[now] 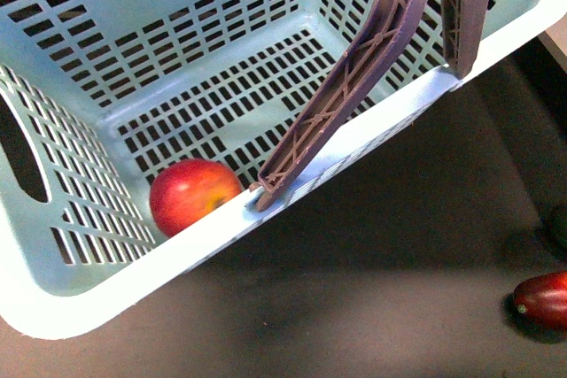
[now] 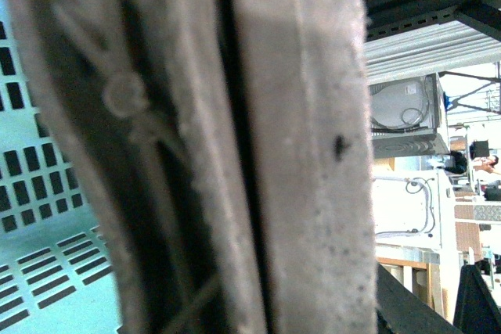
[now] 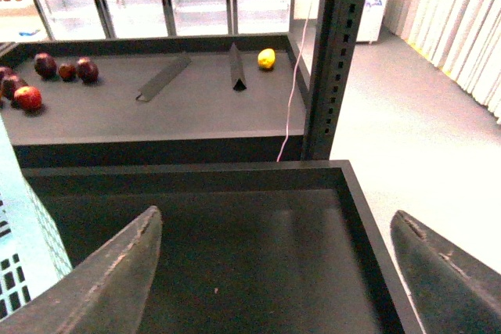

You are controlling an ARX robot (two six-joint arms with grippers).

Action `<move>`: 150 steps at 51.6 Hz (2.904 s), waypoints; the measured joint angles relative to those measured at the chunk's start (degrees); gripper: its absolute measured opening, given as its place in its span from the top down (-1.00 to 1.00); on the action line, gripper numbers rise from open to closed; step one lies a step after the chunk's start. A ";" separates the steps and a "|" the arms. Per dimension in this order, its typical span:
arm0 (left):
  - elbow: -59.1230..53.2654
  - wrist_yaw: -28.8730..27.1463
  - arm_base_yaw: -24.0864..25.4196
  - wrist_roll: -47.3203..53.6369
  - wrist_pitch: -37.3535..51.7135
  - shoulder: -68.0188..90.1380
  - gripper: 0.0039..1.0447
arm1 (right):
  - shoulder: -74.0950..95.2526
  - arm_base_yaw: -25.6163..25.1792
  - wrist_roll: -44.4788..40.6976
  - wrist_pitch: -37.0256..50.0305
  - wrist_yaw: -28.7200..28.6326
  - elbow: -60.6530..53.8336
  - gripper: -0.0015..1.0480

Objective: Pick apple with right arm and hold basket with left

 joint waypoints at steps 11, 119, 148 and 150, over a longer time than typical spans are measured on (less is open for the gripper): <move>0.00 0.31 -0.20 -0.13 0.00 0.00 0.47 | -6.80 1.70 0.35 6.51 1.68 -11.43 0.10; 0.00 -0.07 -0.09 0.02 0.00 0.00 0.47 | -68.00 3.67 0.57 -32.59 2.29 -32.72 0.96; 0.00 0.02 -0.09 0.00 0.00 0.02 0.47 | -68.37 3.67 0.57 -32.85 2.32 -32.72 -0.20; 0.00 -0.81 -0.24 0.20 -0.04 0.02 0.47 | -68.37 3.67 0.57 -32.85 2.32 -32.72 -0.33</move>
